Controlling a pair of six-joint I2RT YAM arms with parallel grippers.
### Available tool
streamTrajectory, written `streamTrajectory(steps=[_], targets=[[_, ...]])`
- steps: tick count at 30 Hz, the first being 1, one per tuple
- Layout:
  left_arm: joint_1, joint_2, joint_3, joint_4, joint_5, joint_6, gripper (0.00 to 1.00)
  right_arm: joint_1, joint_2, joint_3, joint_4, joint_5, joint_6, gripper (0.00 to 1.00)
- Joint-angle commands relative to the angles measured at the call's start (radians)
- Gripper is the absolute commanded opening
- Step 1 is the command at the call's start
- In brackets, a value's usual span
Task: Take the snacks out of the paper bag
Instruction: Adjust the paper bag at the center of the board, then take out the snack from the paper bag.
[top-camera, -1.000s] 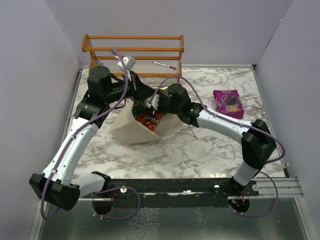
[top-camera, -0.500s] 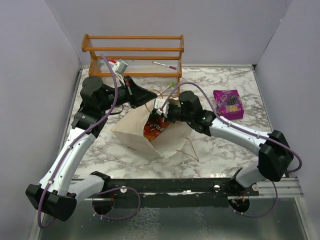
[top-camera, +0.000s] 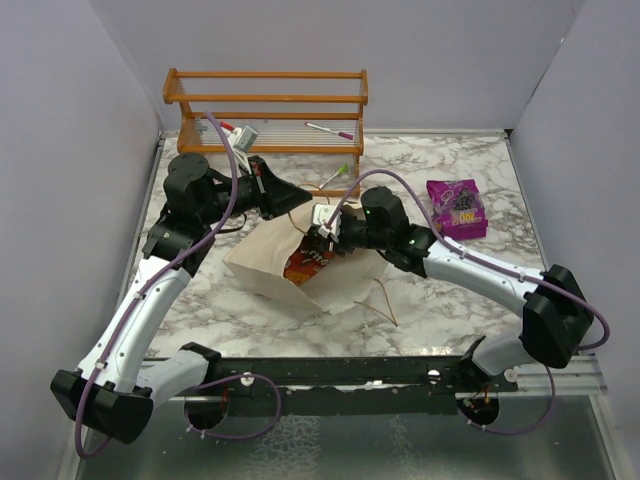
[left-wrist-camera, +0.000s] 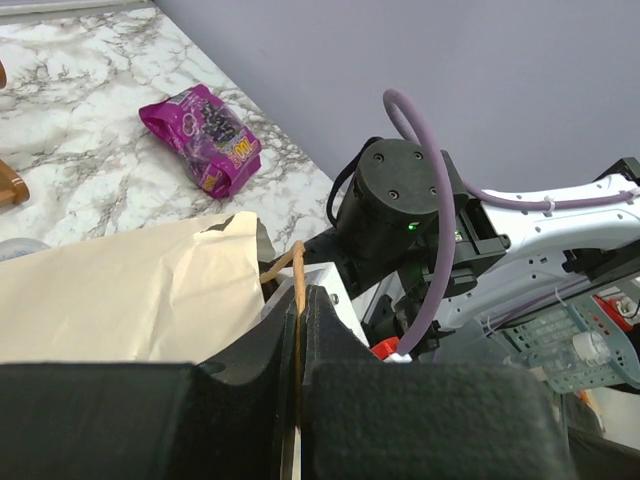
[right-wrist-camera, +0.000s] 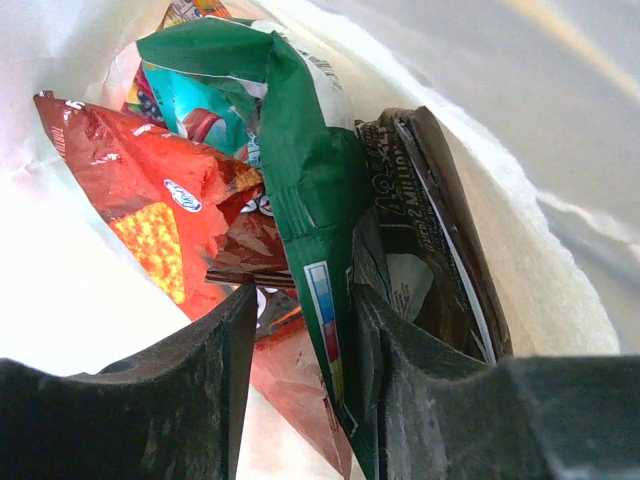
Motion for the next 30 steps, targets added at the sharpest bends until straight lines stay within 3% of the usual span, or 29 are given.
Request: streamTrajectory(steps=[1, 8, 15, 22, 30], targets=[[0.001, -0.017, 0.004, -0.019, -0.028, 0.021, 0.0, 0.007, -0.041, 0.0, 0.0, -0.062, 0.012, 0.45], [0.001, -0.011, -0.004, 0.004, -0.008, 0.003, 0.0, 0.007, -0.08, -0.04, 0.156, -0.092, 0.198, 0.57], [0.001, -0.018, 0.004, -0.003, -0.004, -0.002, 0.0, 0.007, -0.042, -0.036, 0.252, -0.006, 0.239, 0.57], [0.001, -0.025, -0.001, 0.006, -0.001, -0.015, 0.0, 0.007, 0.04, 0.018, 0.237, 0.003, 0.183, 0.42], [0.001, -0.029, 0.0, 0.016, -0.002, -0.027, 0.0, 0.007, 0.061, 0.023, 0.244, 0.011, 0.165, 0.39]])
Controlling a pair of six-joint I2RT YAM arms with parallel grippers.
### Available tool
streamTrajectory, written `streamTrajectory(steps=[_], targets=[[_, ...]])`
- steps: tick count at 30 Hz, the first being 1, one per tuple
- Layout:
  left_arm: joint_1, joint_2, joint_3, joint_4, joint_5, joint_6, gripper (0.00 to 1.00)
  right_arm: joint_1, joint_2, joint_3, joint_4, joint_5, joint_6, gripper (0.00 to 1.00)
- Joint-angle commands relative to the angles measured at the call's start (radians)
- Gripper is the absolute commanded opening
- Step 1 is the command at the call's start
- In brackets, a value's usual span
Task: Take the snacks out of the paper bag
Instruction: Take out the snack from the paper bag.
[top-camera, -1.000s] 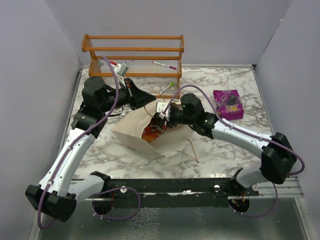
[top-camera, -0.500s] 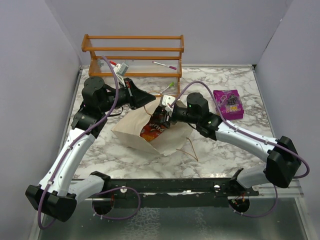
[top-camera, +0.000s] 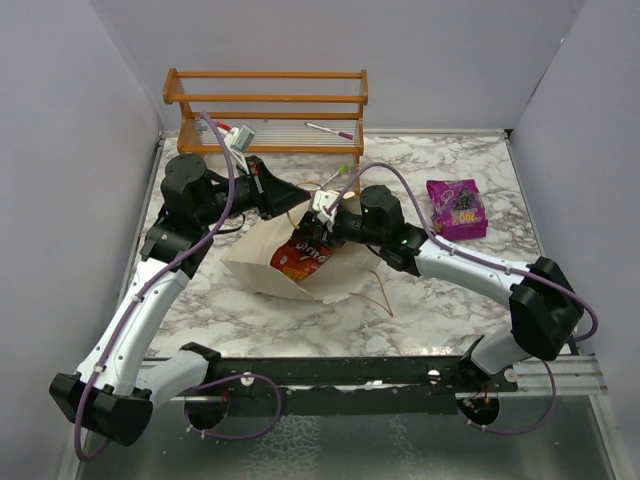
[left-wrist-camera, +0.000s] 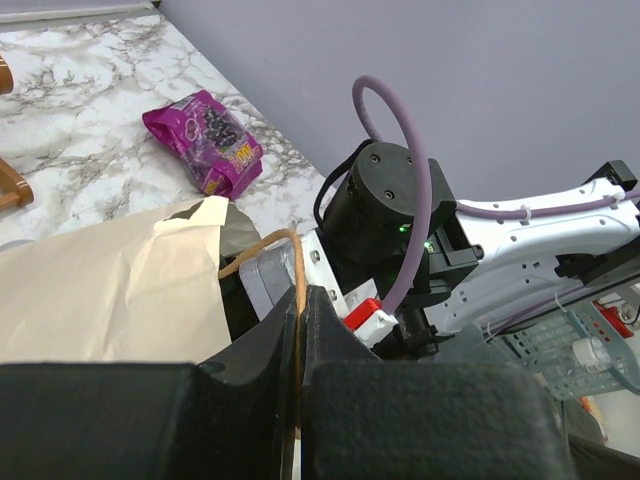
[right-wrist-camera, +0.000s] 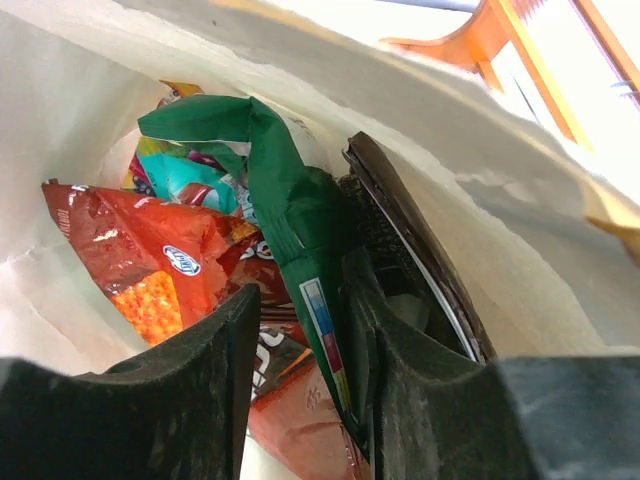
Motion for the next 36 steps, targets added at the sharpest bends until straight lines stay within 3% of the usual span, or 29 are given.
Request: streamTrajectory(steps=[1, 4, 8, 12, 16, 24, 36], targets=[[0.0, -0.018, 0.001, 0.022, 0.004, -0.012, 0.0, 0.007, 0.001, 0.035, 0.033, 0.018, 0.003, 0.37], [0.0, -0.021, -0.006, 0.034, -0.006, -0.021, 0.0, 0.007, 0.008, 0.044, 0.056, 0.003, 0.019, 0.3], [0.001, -0.017, 0.0, 0.031, -0.005, -0.03, 0.0, 0.007, 0.014, 0.067, 0.038, -0.004, 0.0, 0.1], [0.001, -0.015, 0.013, 0.003, -0.029, -0.012, 0.0, 0.007, -0.006, 0.078, 0.018, -0.041, -0.023, 0.02], [0.001, -0.02, 0.011, -0.005, -0.073, -0.018, 0.0, 0.007, -0.02, 0.086, 0.003, -0.035, -0.025, 0.01], [0.001, -0.023, 0.051, -0.127, -0.302, -0.005, 0.0, 0.007, -0.061, 0.112, -0.004, -0.11, -0.025, 0.01], [0.001, -0.049, 0.033, -0.136, -0.355, 0.005, 0.0, 0.007, -0.212, 0.03, -0.023, -0.079, -0.01, 0.01]])
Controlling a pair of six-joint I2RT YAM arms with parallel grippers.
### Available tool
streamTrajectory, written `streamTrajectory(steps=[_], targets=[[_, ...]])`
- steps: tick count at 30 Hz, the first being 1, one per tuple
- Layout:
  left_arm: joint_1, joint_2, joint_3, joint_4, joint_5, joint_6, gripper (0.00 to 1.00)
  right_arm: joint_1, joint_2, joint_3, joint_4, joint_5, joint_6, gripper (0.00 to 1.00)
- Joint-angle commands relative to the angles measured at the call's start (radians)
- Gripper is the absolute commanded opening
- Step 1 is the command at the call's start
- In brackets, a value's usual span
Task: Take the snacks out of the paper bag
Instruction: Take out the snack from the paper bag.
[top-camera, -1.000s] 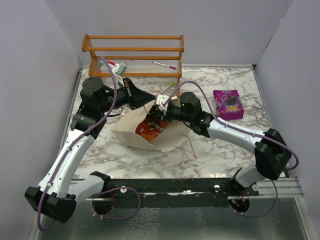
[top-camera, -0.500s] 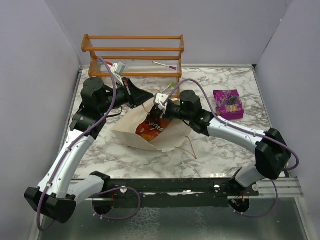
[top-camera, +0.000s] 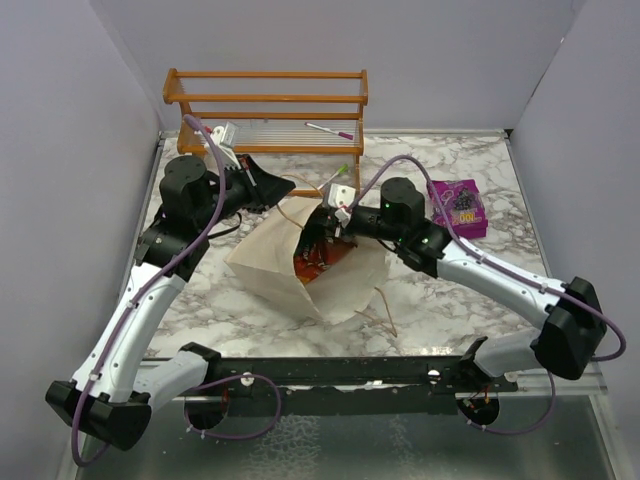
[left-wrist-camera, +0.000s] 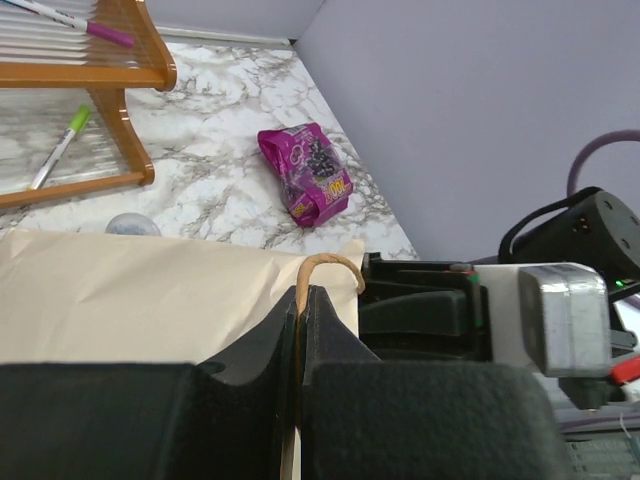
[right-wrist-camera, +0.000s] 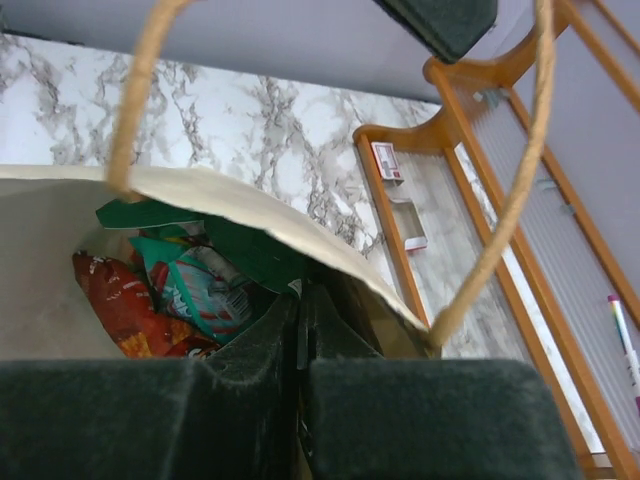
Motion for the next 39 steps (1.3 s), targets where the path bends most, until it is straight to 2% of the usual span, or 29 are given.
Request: streamTrajectory(steps=[1, 13, 20, 32, 39], targets=[[0.001, -0.029, 0.006, 0.002, -0.048, 0.014, 0.0, 0.007, -0.109, -0.037, 0.037, -0.008, 0.009, 0.01], [0.003, -0.027, 0.024, -0.006, -0.066, 0.04, 0.0, 0.007, -0.296, -0.08, -0.14, 0.012, -0.007, 0.01], [0.004, -0.03, 0.042, -0.014, -0.064, 0.062, 0.0, 0.007, -0.364, -0.1, -0.223, 0.079, -0.012, 0.01], [0.007, -0.027, 0.066, -0.067, -0.109, 0.106, 0.0, 0.007, -0.504, 0.016, -0.347, 0.075, 0.109, 0.01], [0.009, -0.028, 0.066, -0.079, -0.119, 0.118, 0.0, 0.007, -0.616, 0.081, -0.342, 0.225, 0.242, 0.01]])
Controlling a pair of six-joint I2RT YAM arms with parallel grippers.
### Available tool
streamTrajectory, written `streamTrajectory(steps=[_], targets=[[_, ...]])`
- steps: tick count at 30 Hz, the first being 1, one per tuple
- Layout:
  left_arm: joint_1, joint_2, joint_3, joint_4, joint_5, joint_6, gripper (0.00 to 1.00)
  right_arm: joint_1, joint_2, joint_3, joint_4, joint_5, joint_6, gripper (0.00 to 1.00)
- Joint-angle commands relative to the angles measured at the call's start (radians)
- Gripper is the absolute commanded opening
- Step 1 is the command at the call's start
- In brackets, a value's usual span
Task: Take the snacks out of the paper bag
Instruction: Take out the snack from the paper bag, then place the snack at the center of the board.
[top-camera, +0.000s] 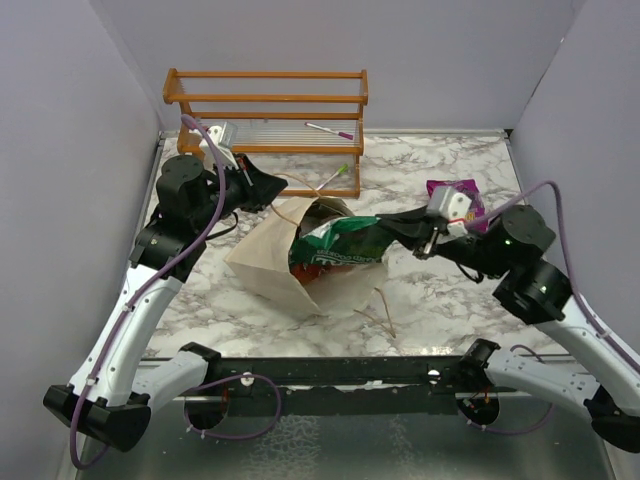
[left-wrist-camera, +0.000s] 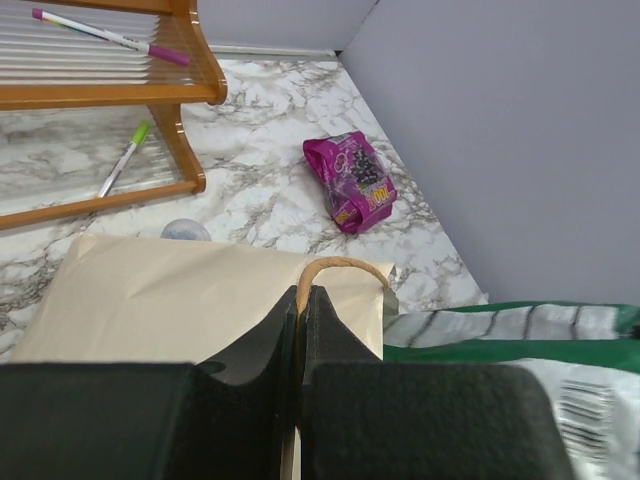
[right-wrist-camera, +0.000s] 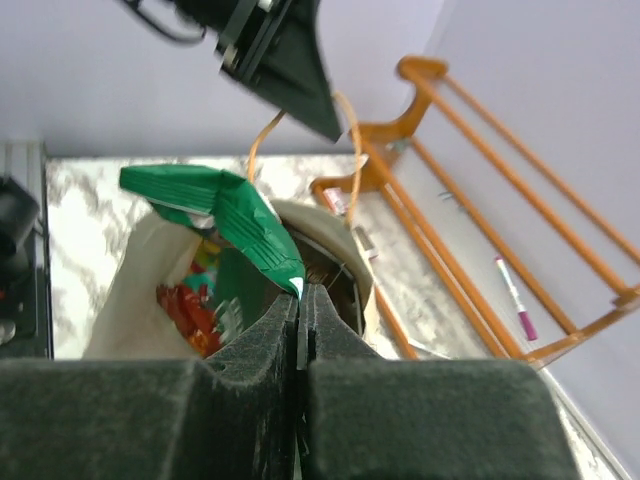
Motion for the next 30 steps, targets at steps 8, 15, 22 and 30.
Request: streamTrajectory(steps=[8, 15, 22, 30], targets=[[0.011, -0.012, 0.039, -0.019, -0.043, 0.039, 0.0, 0.007, -0.23, 0.104, 0.078, 0.273, 0.092, 0.02], [0.013, -0.017, 0.043, -0.027, -0.05, 0.048, 0.0, 0.007, -0.329, 0.059, 0.1, 0.723, 0.053, 0.01], [0.014, -0.014, 0.058, -0.043, -0.049, 0.055, 0.0, 0.007, -0.287, 0.04, 0.045, 1.202, 0.143, 0.02], [0.016, -0.023, 0.06, -0.05, -0.051, 0.051, 0.0, 0.007, -0.171, -0.113, 0.09, 1.346, 0.179, 0.02]])
